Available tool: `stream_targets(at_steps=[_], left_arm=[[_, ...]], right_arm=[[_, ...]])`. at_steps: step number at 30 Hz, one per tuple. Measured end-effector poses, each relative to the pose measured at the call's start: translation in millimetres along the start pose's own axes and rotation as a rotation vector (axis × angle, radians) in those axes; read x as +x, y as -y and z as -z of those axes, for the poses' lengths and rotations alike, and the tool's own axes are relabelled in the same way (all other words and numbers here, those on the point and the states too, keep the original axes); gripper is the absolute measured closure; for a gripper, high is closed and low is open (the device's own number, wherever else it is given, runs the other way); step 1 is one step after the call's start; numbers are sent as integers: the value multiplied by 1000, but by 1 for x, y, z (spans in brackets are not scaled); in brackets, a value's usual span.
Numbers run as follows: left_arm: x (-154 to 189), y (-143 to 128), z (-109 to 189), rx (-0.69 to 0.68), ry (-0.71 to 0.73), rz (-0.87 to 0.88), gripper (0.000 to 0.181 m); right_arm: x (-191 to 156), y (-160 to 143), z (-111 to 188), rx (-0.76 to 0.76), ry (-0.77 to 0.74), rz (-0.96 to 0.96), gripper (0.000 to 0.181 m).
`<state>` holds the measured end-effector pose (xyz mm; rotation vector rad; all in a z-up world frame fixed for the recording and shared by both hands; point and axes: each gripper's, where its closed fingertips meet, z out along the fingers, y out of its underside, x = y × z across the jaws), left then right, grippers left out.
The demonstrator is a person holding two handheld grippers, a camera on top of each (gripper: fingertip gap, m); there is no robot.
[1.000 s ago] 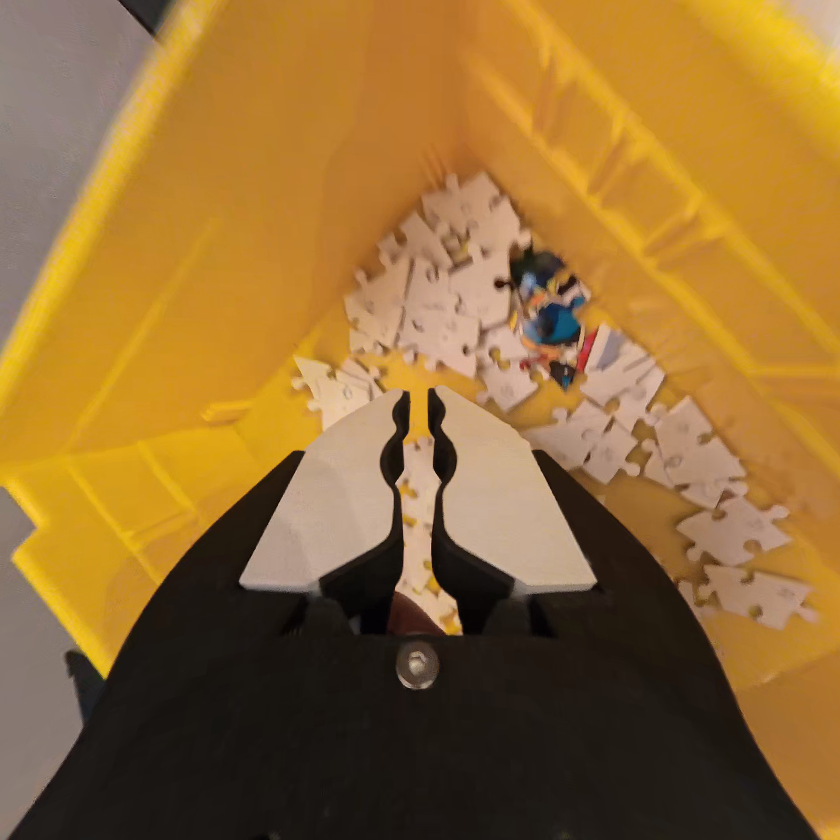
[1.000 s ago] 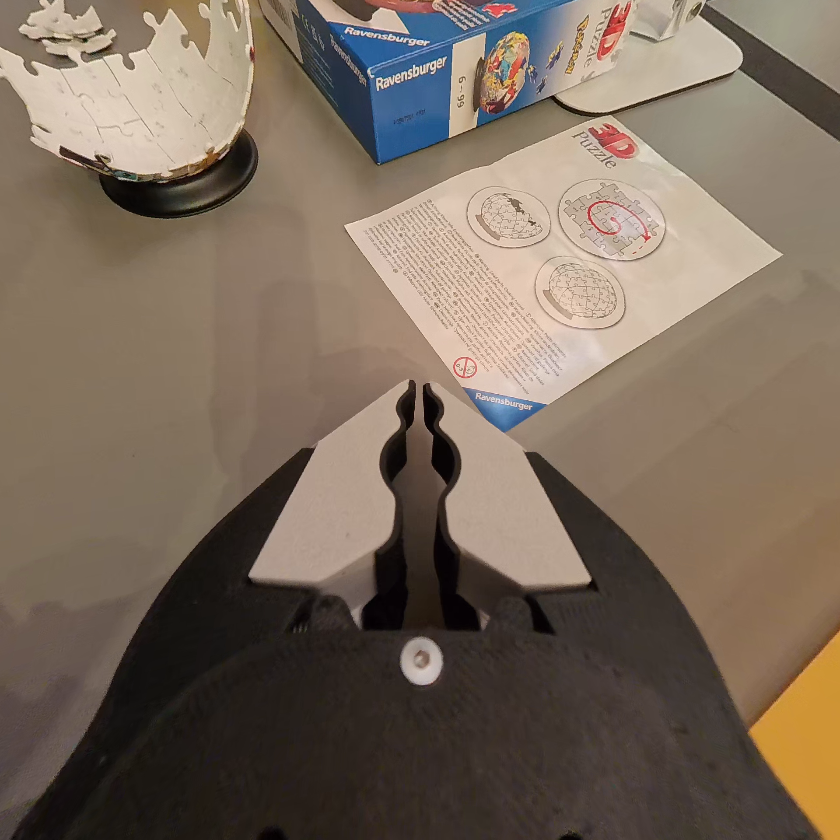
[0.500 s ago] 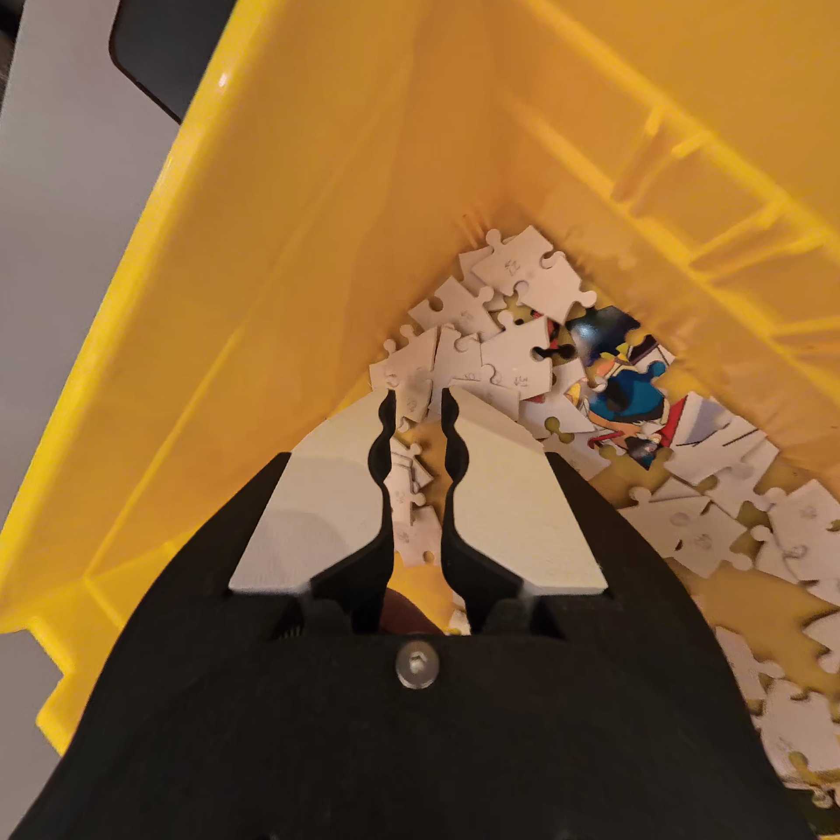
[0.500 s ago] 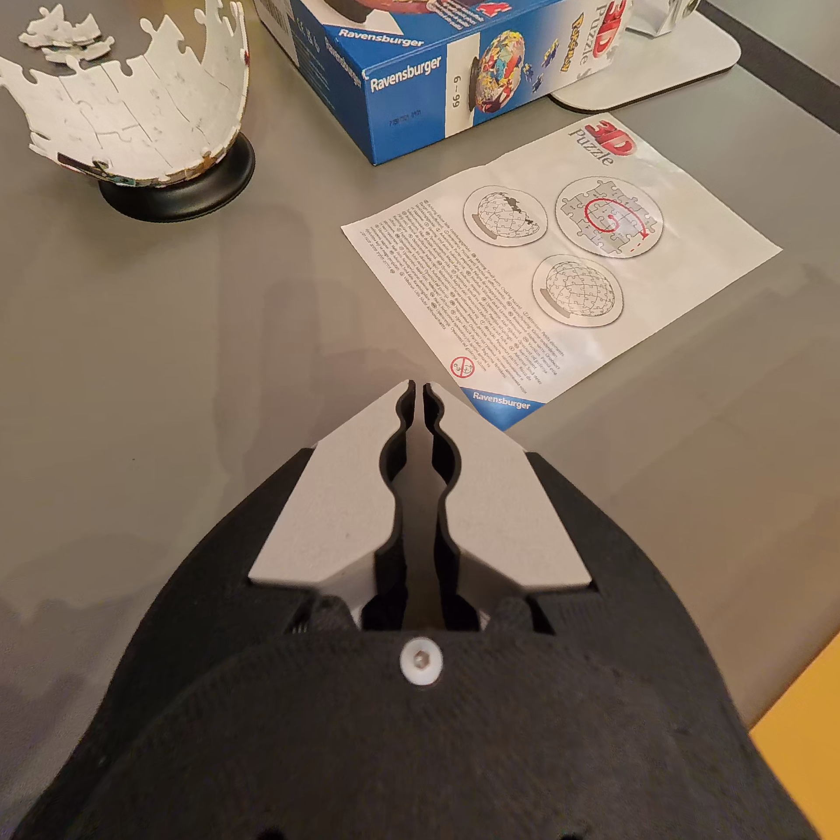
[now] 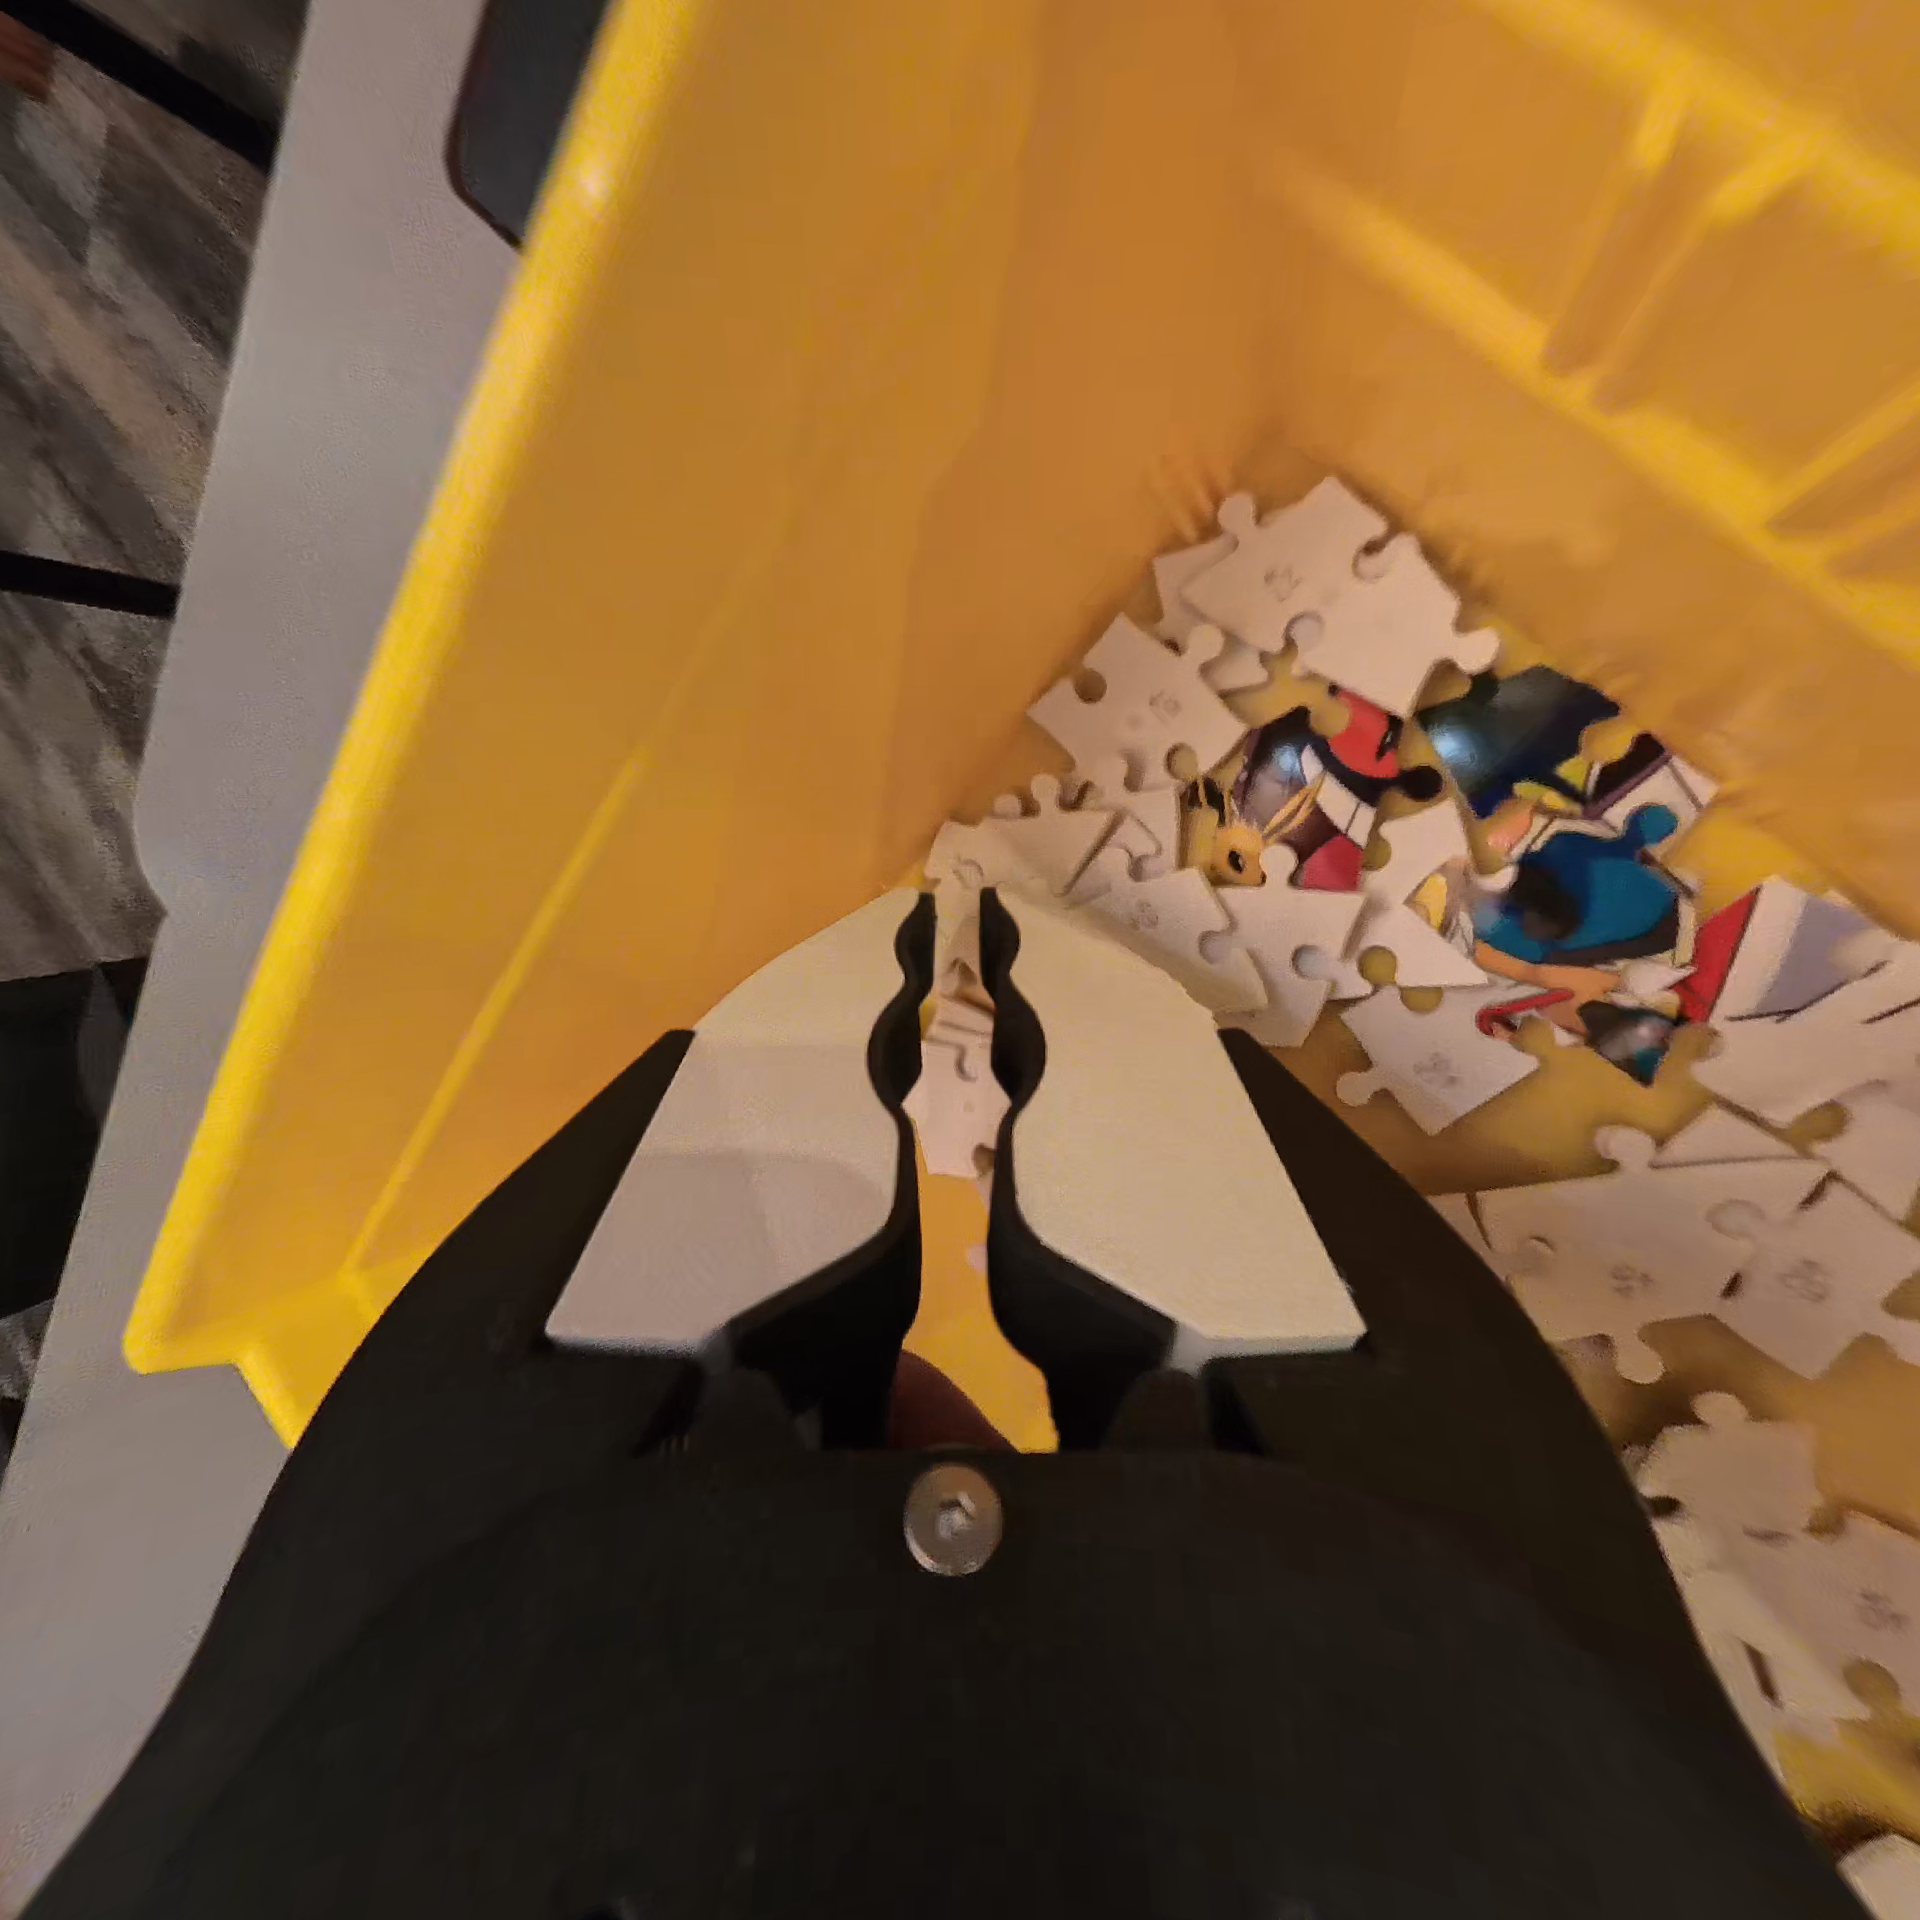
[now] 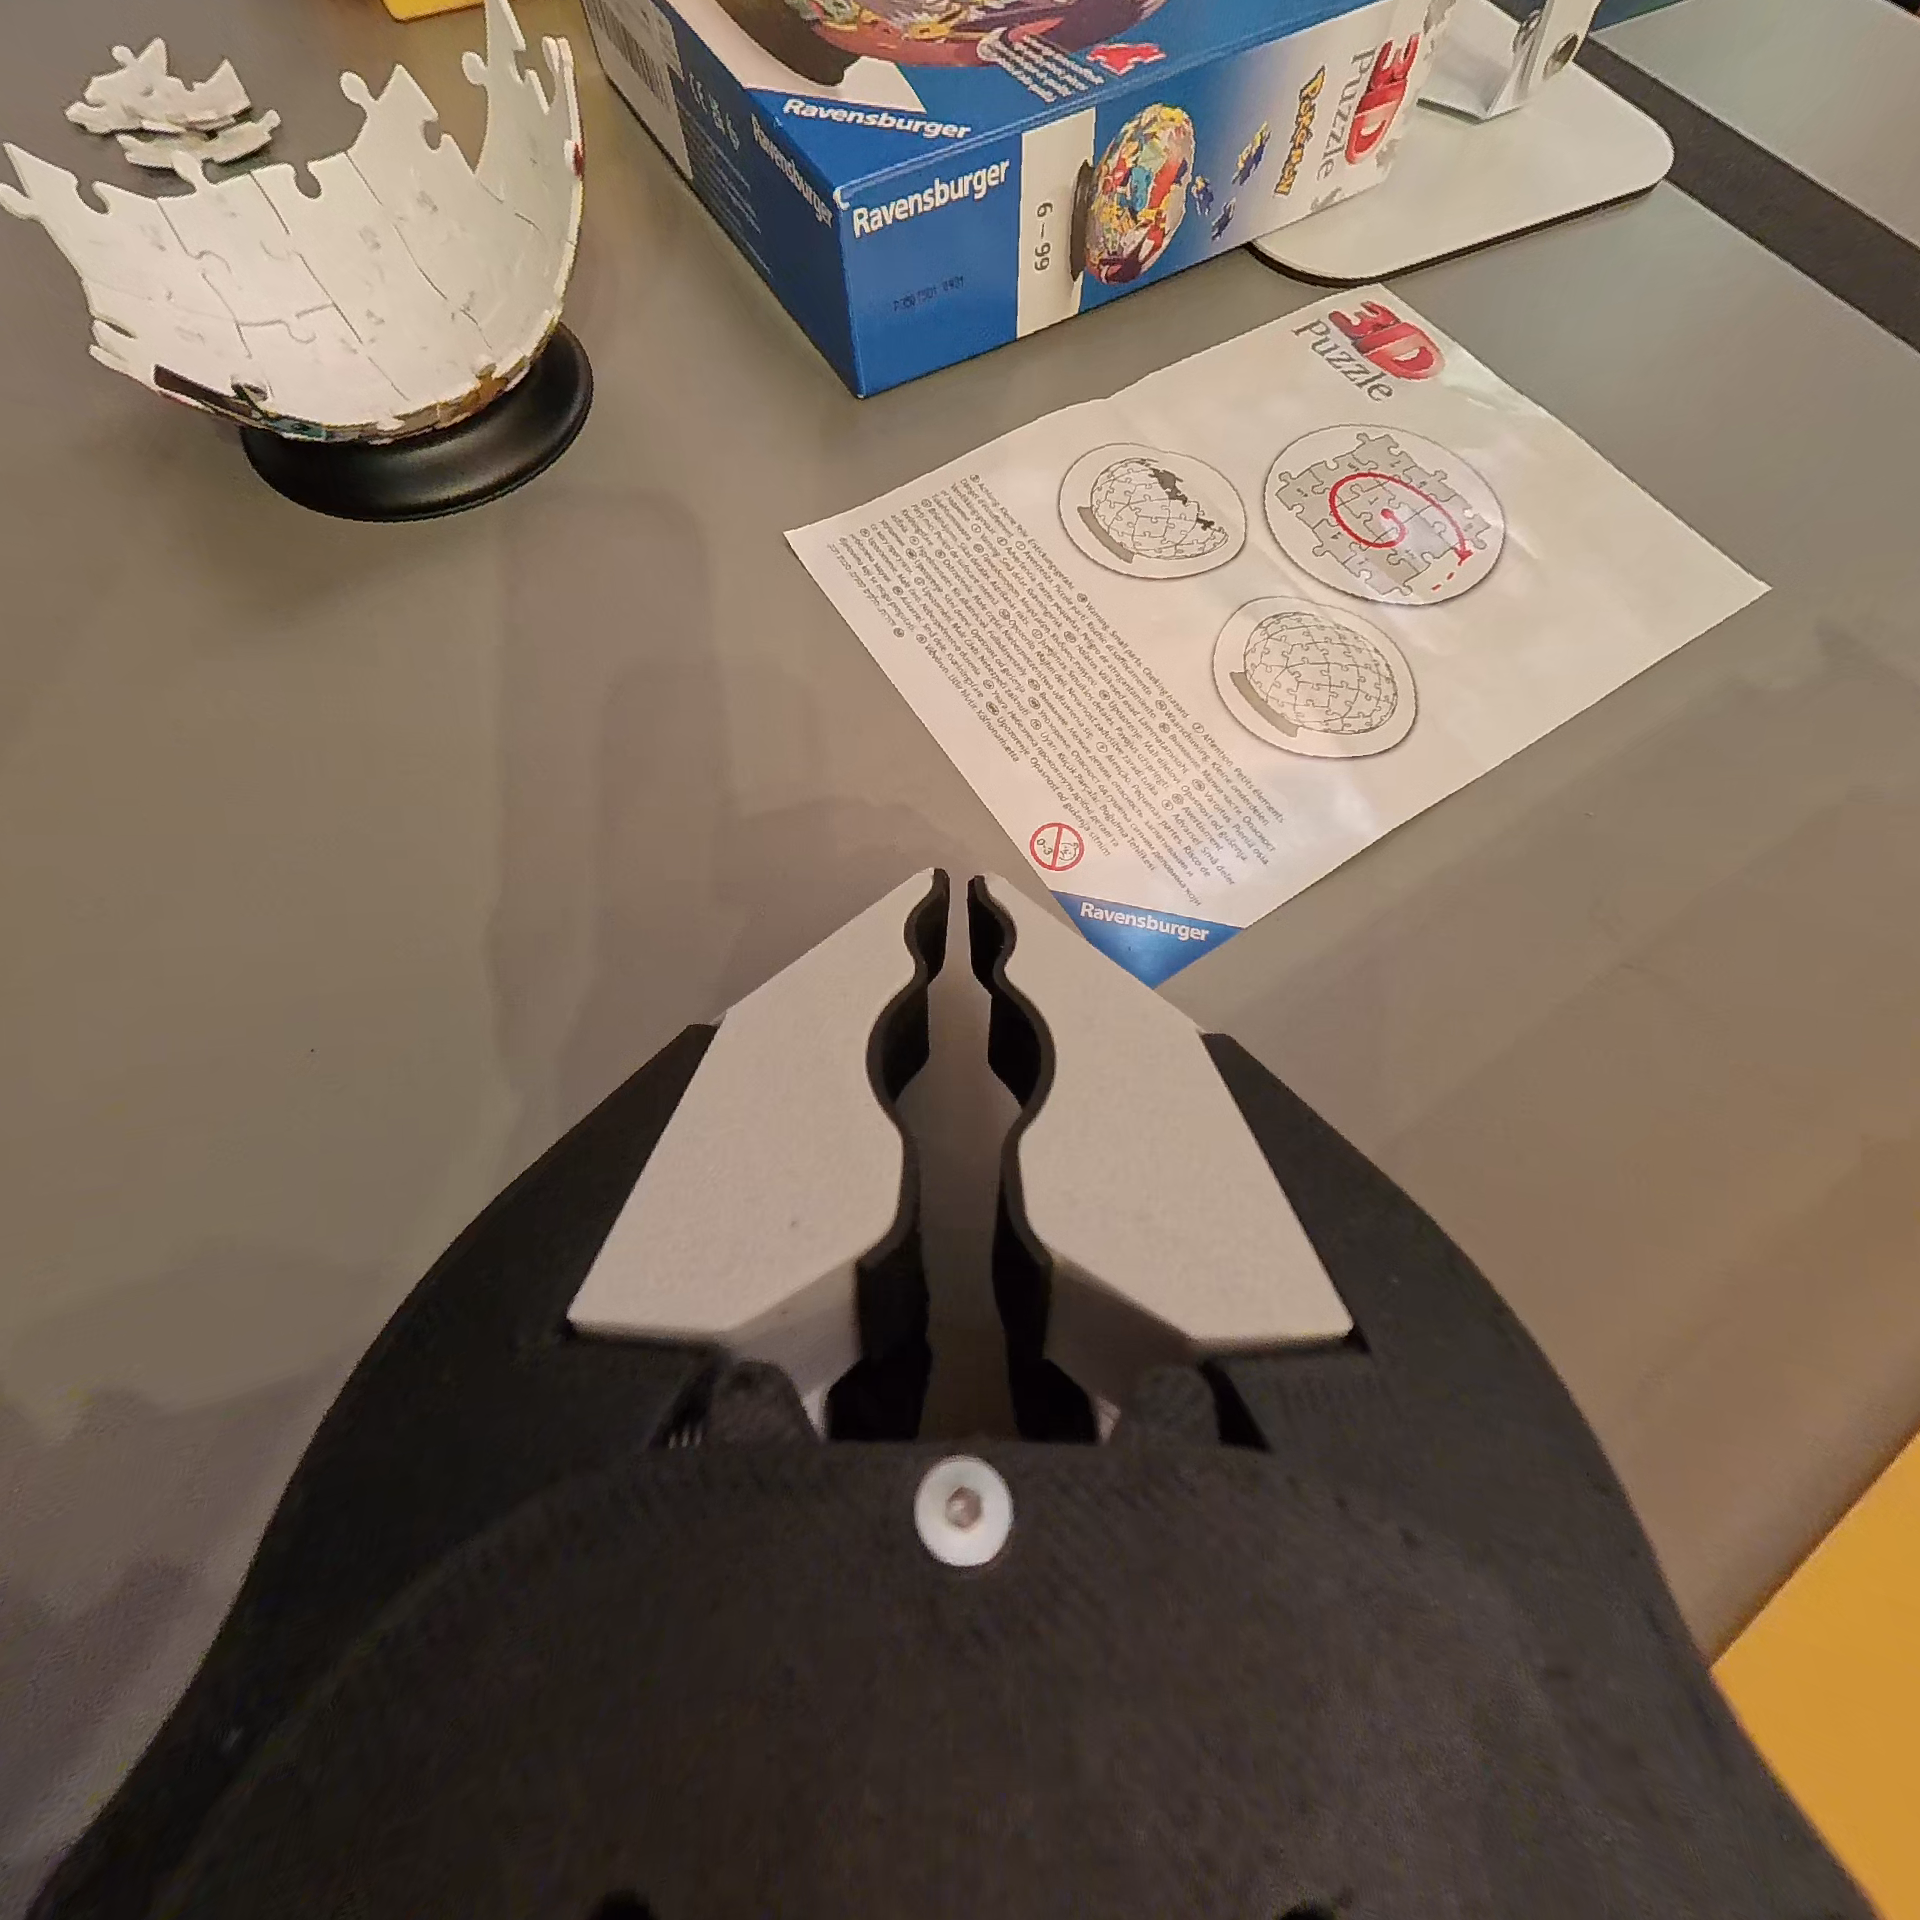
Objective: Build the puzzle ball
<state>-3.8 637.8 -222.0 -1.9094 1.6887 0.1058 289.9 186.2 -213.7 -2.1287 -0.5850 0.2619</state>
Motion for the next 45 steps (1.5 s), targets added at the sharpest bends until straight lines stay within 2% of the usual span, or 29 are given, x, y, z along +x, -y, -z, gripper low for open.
stream_targets(at_steps=[2, 4, 12, 15, 18, 19, 22, 31, 33, 35, 37, 40, 44, 45], left_arm=[[4, -2, -1, -27, -22, -30, 167], [6, -9, 0, -73, -6, -68, 170], [34, -40, 26, -191, -86, -113, 160], [24, -18, 33, -73, -17, -70, 164], [25, 1, 27, 2, -48, 14, 163], [30, -1, 22, -12, -73, 16, 164], [33, -13, 17, -72, -59, -26, 171], [50, -63, 44, -271, -143, -83, 160], [42, -58, 48, -243, -109, -89, 156], [25, -40, 50, -164, -40, -49, 158], [15, -25, 47, -100, -2, -92, 155], [11, -30, 33, -141, 19, -223, 146], [21, -31, 21, -149, 3, -358, 142], [22, -30, 20, -140, 7, -384, 146]], right_arm=[[0, 0, 0, 1, 0, -1, 179], [0, 1, 0, 4, -1, 2, 179], [-1, 1, 1, 12, 3, 3, 179], [-1, 1, 1, 11, 3, 4, 178], [-1, 2, 1, 13, -2, 8, 178], [0, 2, 1, 14, -4, 10, 178], [-1, 2, 1, 16, -5, 13, 179], [-1, 3, 2, 26, 6, 6, 178], [-1, 3, 2, 26, 5, 7, 178], [-1, 3, 2, 25, 5, 7, 178], [-1, 3, 2, 26, 4, 9, 178], [-1, 3, 3, 31, 1, 10, 178], [-1, 4, 4, 36, 5, 7, 177], [-1, 4, 4, 38, 6, 6, 177]])
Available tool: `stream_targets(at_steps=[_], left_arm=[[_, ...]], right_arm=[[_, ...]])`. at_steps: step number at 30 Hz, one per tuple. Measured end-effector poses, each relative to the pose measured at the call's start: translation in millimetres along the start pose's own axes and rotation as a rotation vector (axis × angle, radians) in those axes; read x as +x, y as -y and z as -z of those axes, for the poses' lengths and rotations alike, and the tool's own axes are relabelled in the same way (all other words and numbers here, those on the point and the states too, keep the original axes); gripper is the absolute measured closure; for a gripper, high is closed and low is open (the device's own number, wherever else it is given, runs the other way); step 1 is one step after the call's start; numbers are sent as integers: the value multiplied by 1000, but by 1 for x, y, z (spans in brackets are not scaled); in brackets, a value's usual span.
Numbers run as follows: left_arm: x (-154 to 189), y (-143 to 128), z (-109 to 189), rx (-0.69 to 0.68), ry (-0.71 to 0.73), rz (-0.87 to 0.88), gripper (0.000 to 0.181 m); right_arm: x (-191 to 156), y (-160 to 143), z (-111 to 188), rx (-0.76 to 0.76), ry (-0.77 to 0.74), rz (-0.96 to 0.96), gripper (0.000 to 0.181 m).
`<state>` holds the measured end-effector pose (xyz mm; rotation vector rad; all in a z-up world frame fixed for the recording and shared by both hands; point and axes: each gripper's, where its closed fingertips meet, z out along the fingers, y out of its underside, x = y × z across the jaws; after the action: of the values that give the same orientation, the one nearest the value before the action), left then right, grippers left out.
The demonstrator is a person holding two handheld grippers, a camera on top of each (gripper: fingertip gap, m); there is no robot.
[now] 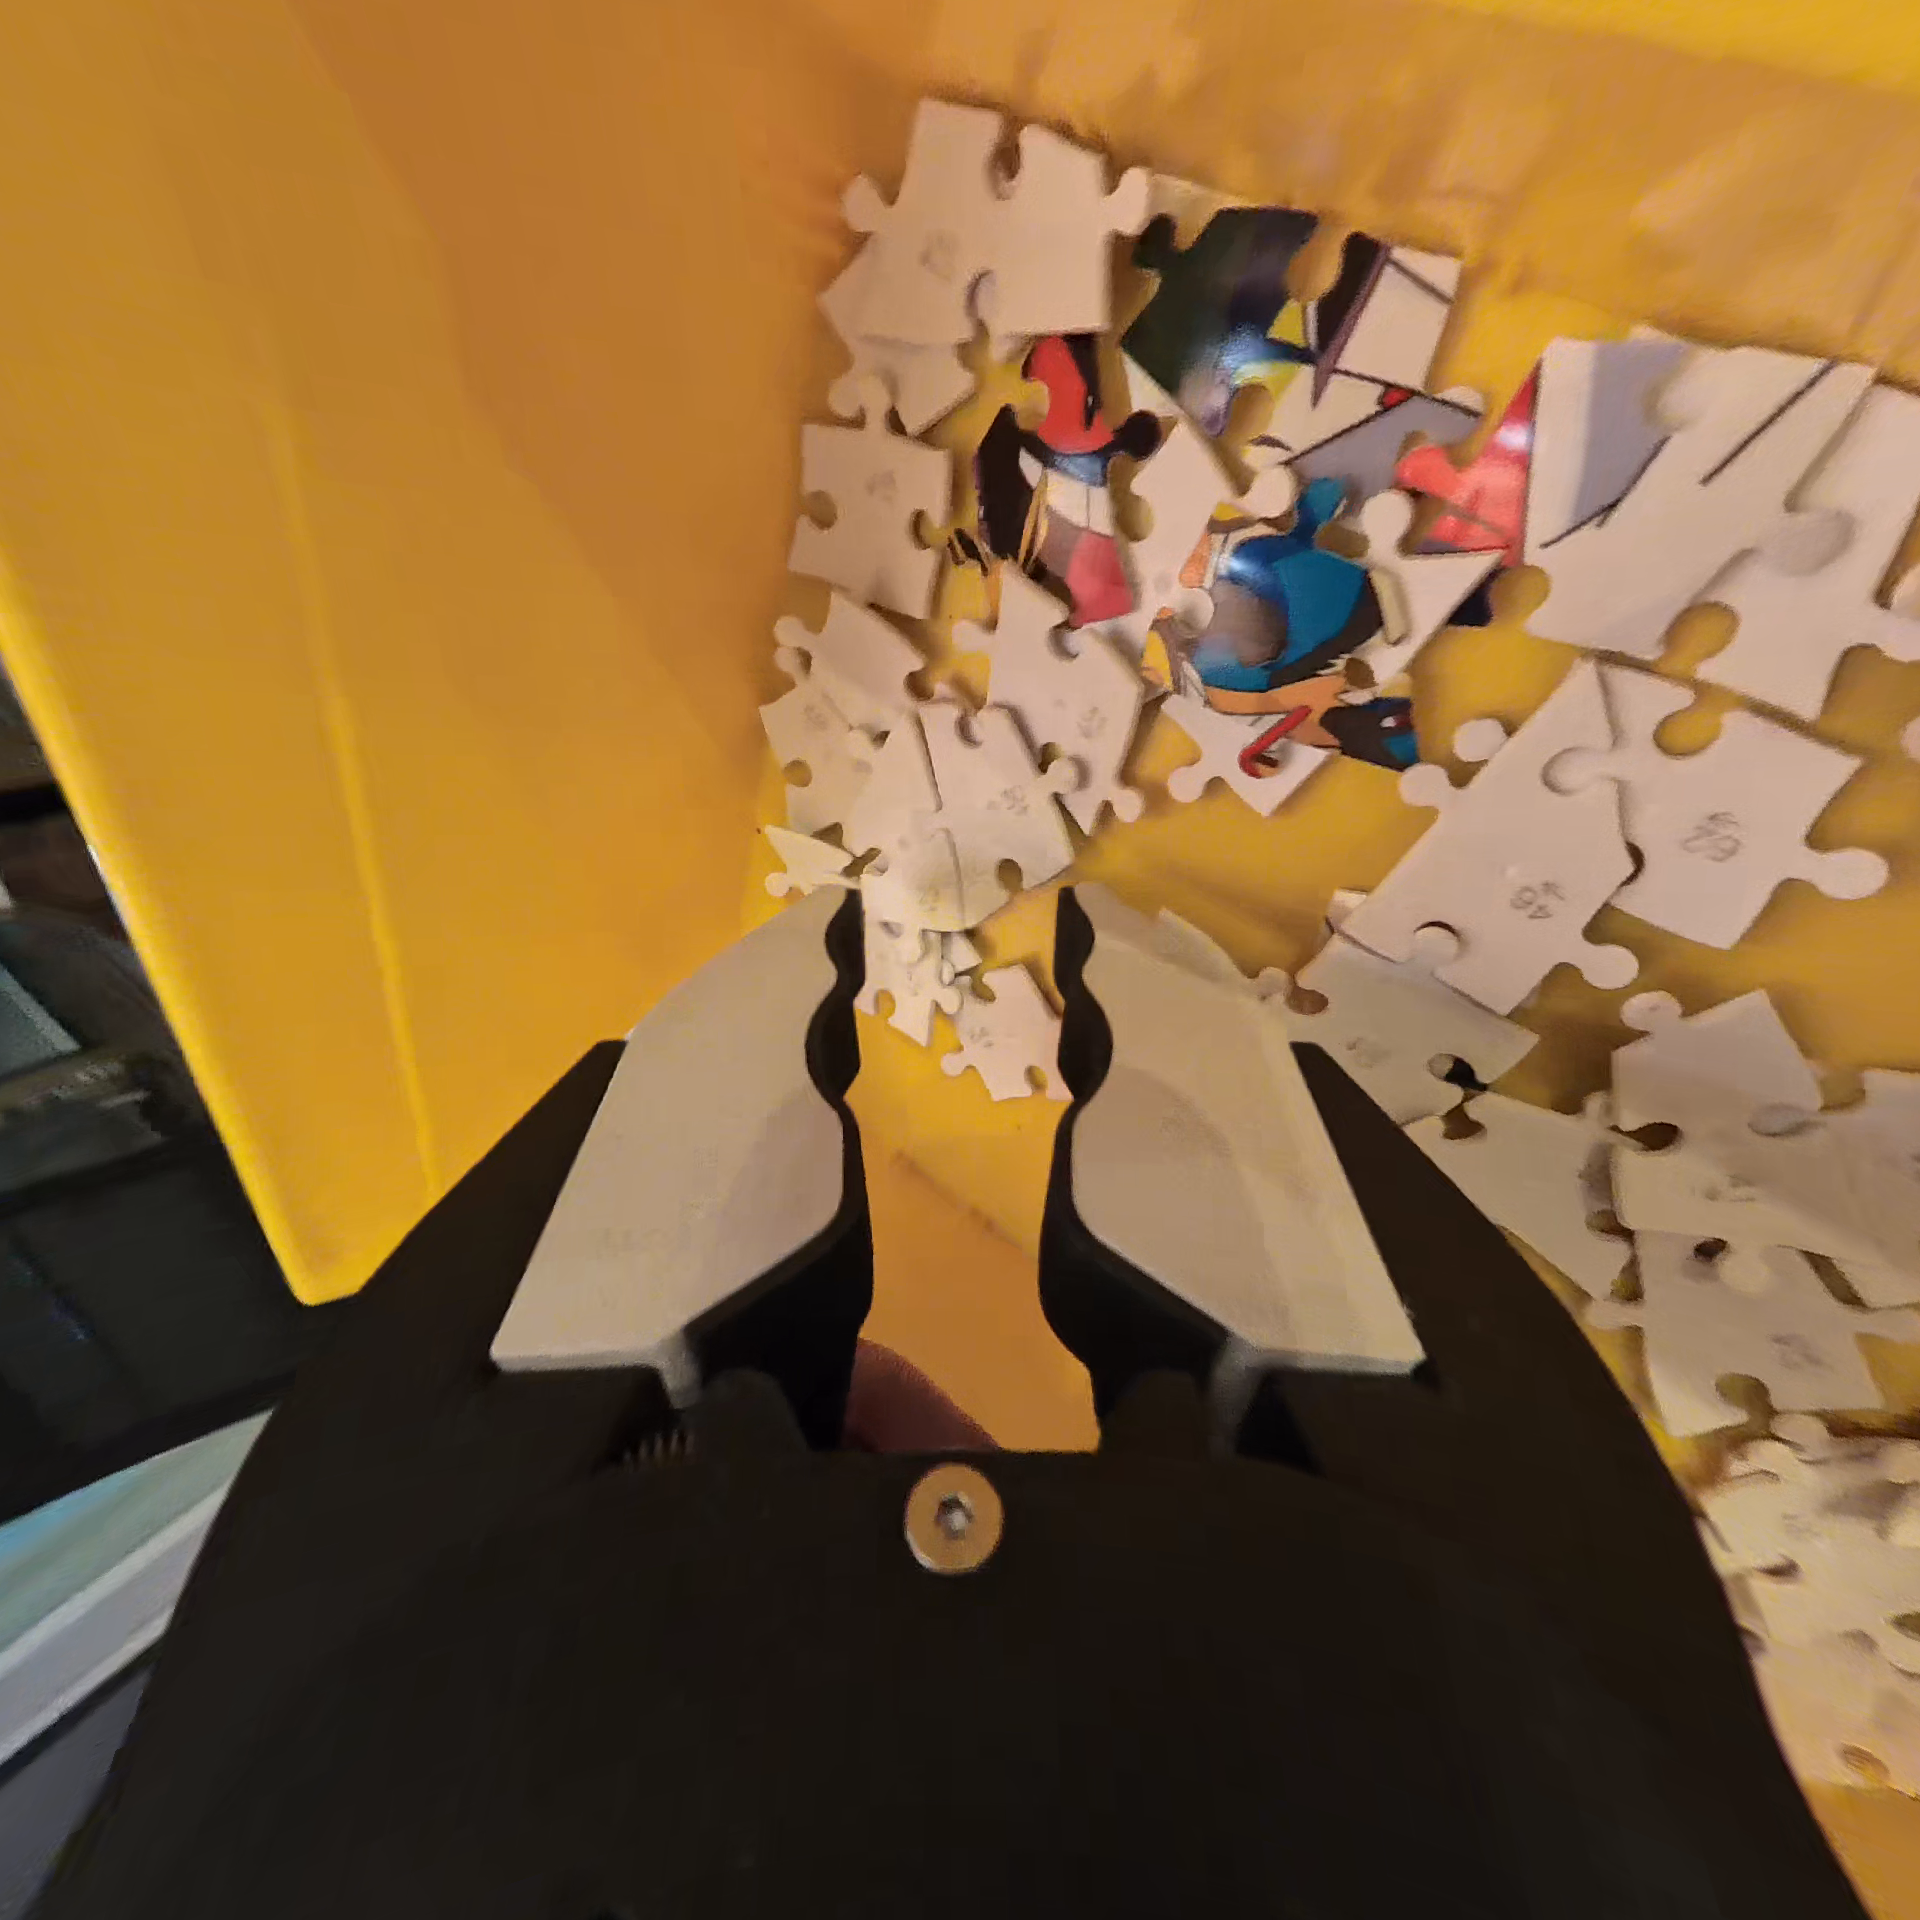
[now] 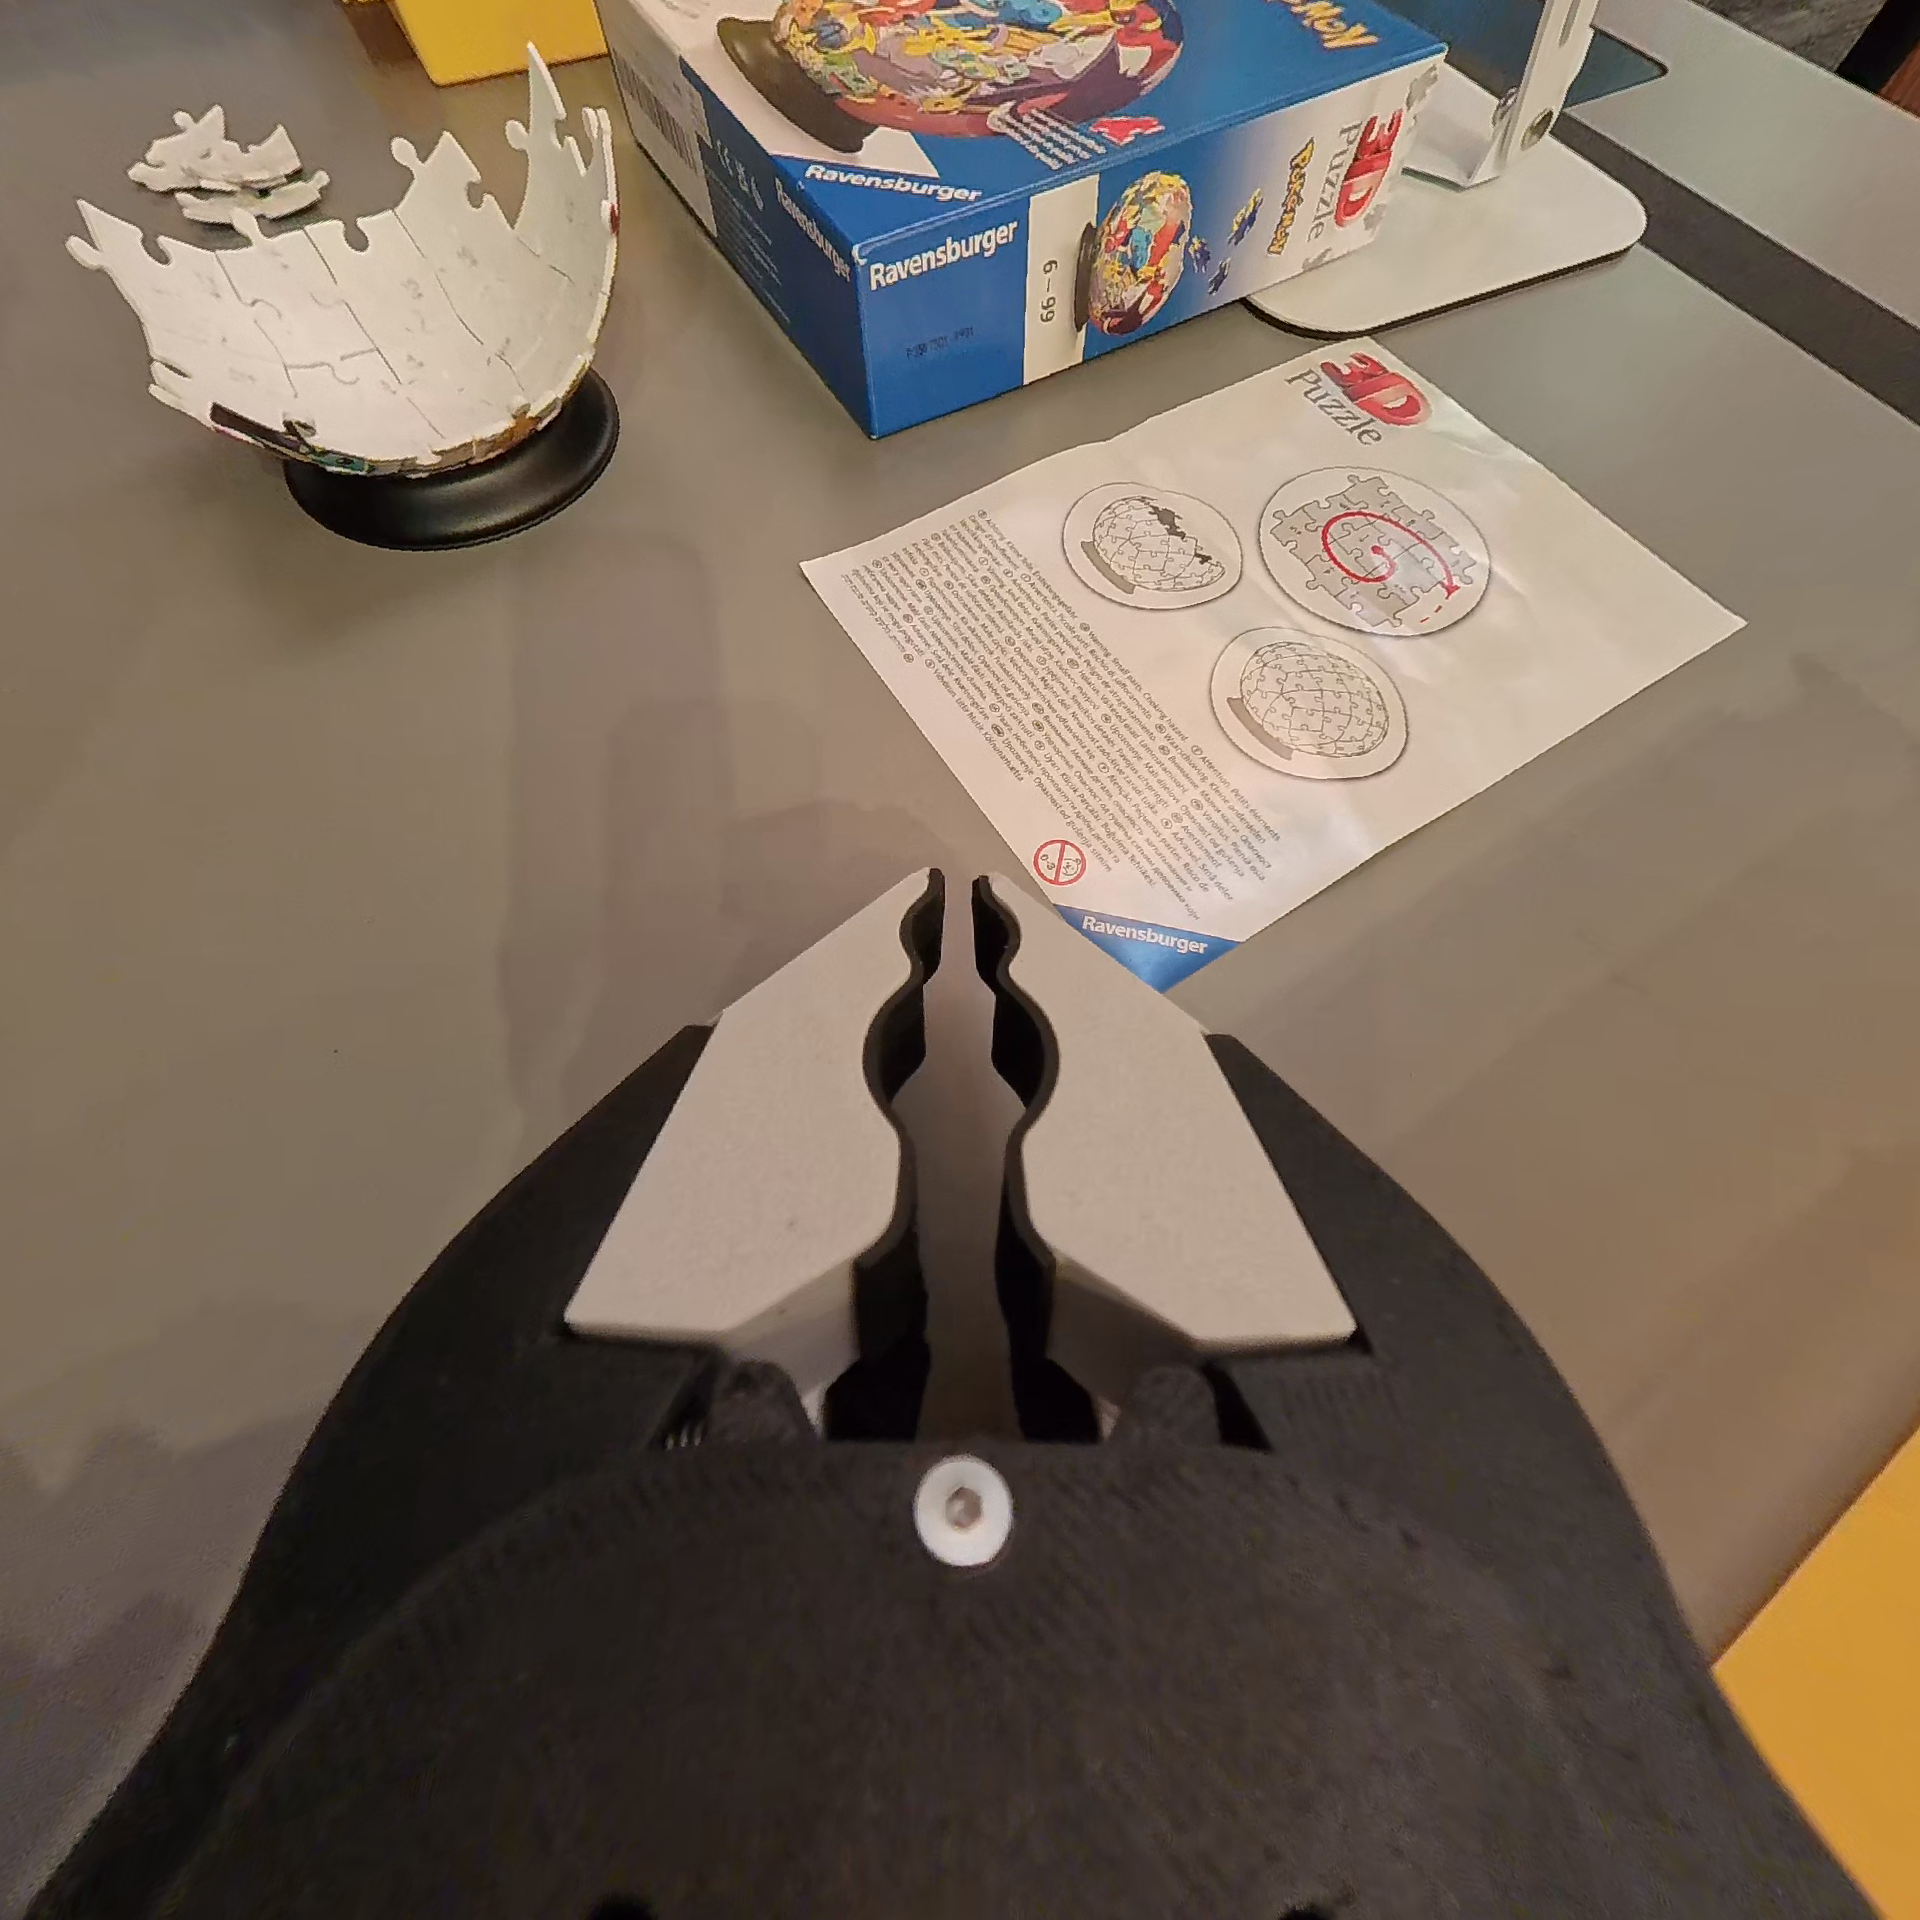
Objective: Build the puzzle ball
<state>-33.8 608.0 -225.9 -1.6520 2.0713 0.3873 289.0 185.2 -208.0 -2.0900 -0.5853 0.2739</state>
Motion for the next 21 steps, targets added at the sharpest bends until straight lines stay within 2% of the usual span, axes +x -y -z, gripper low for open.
stream_targets(at_steps=[2, 6, 11, 16, 19, 21], left_arm=[[-4, -2, -1, -16, 19, -11, 145], [-8, 4, -8, 17, 40, -23, 155], [-26, 8, -13, 32, 132, 6, 180], [-33, 9, -15, 44, 165, 26, 181], [-30, 11, -14, 61, 138, 34, 181], [-27, 18, -9, 124, 86, 103, 181]], right_arm=[[0, 0, 0, 4, 1, -1, 177], [0, 1, 1, 11, 0, 1, 177], [0, 2, 2, 18, -2, 2, 177], [0, 3, 2, 23, -2, 2, 177], [0, 3, 3, 26, -2, 4, 177], [0, 3, 3, 29, -1, 2, 177]])
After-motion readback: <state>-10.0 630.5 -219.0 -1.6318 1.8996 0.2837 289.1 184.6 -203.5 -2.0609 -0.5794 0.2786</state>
